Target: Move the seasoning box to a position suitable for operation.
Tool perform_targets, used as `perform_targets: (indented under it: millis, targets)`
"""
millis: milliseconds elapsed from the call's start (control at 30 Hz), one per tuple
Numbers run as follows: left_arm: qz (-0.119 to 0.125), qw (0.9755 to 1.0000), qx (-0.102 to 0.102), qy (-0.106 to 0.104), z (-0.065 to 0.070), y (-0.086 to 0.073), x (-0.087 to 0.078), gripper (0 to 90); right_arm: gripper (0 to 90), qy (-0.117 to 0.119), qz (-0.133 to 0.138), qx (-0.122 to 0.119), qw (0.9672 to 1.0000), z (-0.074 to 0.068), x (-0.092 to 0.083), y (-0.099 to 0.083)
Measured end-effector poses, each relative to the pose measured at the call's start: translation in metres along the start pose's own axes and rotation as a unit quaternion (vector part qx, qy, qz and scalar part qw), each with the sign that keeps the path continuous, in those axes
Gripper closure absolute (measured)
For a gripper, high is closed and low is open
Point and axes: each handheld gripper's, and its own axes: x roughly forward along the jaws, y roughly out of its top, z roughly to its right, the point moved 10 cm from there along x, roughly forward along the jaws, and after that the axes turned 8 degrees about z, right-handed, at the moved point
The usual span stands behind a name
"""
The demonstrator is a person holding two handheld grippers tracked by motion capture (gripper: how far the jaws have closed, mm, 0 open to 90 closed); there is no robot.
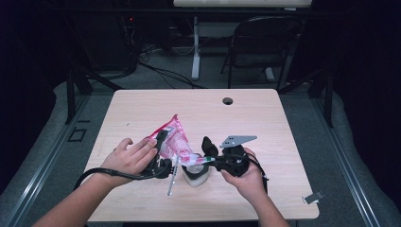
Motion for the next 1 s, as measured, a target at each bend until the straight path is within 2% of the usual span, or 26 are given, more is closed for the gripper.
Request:
perform_targets:
  millis: [733, 1000]
  targets:
    - [0.001, 0.9999, 0.015, 0.005, -0.0048, 0.0028, 0.0004, 72.2, 90.0, -0.001, -0.001, 0.003, 1.0000, 0.0016, -0.0005, -0.0008]
    - [0.002, 0.9999, 0.011, 0.002, -0.0033, 0.0029, 0.0004, 72.4, 90.0, -0.001, -0.002, 0.003, 1.0000, 0.0021, -0.0002, -0.0014]
